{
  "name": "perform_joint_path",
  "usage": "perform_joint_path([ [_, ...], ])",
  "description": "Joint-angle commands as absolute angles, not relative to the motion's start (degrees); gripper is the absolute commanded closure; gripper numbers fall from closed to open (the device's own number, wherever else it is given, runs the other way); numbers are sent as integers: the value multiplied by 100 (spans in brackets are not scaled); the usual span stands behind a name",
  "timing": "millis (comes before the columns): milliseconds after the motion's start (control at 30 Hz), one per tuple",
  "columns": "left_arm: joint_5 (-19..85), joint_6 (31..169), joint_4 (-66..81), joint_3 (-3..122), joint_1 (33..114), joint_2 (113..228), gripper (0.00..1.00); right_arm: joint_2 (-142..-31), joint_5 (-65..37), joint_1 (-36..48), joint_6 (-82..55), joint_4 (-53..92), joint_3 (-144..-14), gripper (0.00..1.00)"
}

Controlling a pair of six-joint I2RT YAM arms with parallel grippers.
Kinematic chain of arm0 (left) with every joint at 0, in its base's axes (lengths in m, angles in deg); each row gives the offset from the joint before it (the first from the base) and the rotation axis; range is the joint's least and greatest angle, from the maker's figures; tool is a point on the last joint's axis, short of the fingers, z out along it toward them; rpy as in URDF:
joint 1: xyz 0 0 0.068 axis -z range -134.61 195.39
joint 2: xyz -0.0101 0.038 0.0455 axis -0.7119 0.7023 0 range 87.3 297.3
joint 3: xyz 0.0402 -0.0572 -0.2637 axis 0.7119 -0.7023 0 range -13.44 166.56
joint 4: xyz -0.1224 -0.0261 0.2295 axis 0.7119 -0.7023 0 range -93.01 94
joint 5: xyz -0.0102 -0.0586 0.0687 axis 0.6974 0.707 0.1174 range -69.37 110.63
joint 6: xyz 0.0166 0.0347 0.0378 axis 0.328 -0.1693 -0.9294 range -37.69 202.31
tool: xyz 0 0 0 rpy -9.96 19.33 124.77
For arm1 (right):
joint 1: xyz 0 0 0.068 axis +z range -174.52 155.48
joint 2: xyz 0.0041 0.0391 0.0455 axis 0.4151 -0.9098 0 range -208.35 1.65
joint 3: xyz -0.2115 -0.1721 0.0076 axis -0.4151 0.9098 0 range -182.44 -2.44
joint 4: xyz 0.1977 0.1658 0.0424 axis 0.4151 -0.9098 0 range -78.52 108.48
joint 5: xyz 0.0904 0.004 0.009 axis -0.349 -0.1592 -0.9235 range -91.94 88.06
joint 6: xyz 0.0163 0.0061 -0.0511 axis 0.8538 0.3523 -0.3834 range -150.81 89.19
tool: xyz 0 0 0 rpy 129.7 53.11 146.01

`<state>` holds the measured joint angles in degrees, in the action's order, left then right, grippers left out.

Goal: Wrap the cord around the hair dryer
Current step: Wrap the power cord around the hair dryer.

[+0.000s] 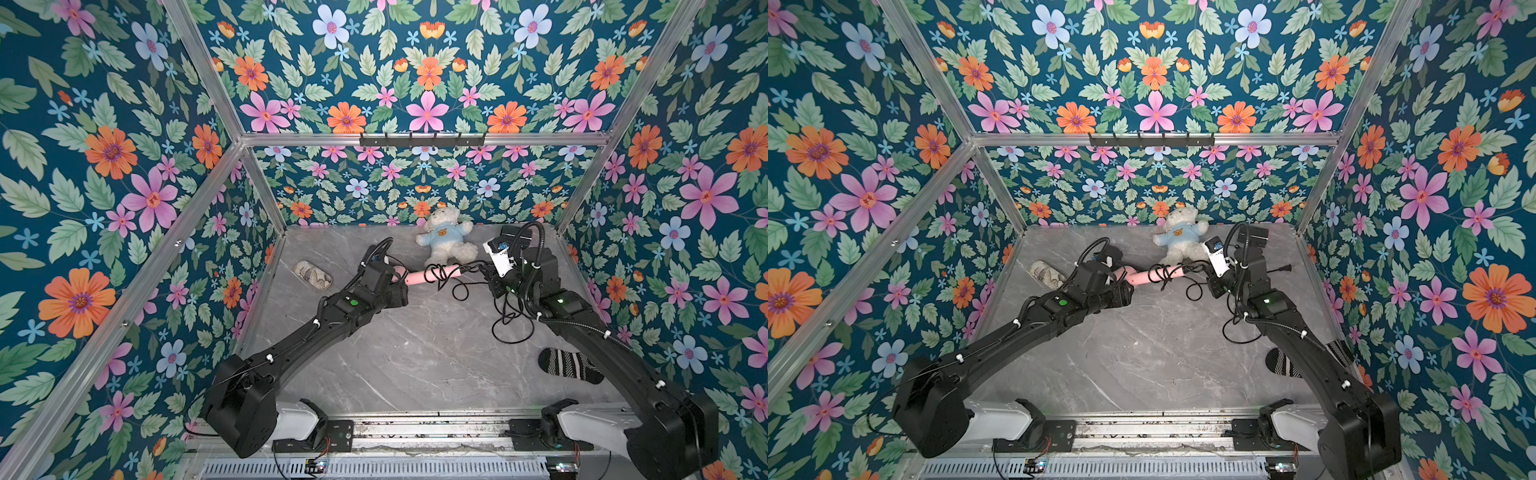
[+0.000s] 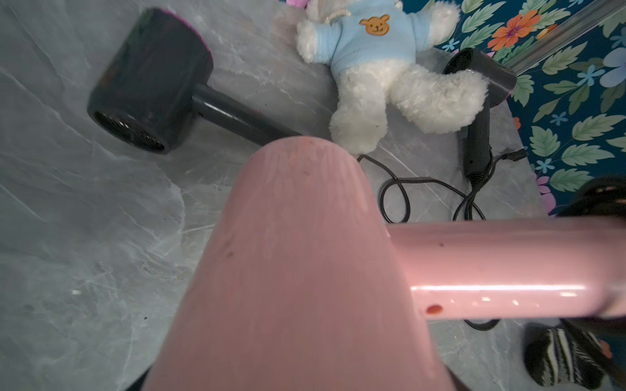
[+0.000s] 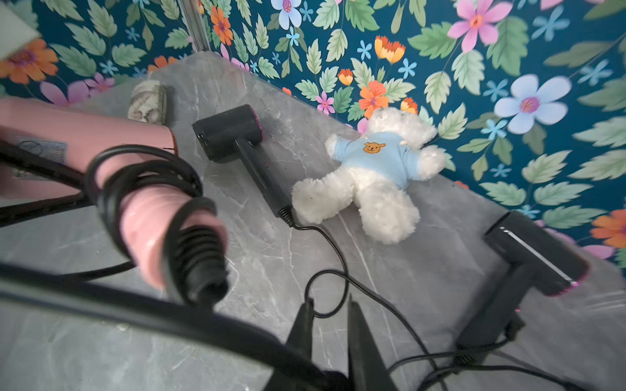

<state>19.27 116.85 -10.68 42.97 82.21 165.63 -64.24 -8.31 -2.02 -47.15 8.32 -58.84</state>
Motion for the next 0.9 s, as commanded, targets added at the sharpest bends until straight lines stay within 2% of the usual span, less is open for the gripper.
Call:
perform_joint_path([
  [0, 2139, 11846, -396, 4267, 8134, 16693, 100, -6366, -76, 408, -5328, 116, -6017, 100],
  [233, 2084, 11810, -436, 4499, 8123, 17071, 100, -6991, -15, 1555, -5167, -285, -6106, 100],
  [367, 2064, 11594, -606, 4559, 8144, 17106, 100, -7247, 146, 1568, -5089, -258, -6274, 100],
  [500, 1292, 11128, -1284, 4780, 8354, 17266, 100, -7523, 292, 1572, -5248, -801, -7057, 100],
  [667, 935, 10619, -1374, 4741, 8643, 17382, 100, -8002, 640, 1526, -5576, -1449, -8011, 100],
  [767, 1032, 10179, -1250, 4695, 8888, 17359, 100, -8289, 571, 1346, -5649, -1713, -8441, 100],
  [867, 1646, 9848, -1055, 4551, 8904, 17180, 100, -8552, 305, 971, -5634, -2000, -8791, 100],
])
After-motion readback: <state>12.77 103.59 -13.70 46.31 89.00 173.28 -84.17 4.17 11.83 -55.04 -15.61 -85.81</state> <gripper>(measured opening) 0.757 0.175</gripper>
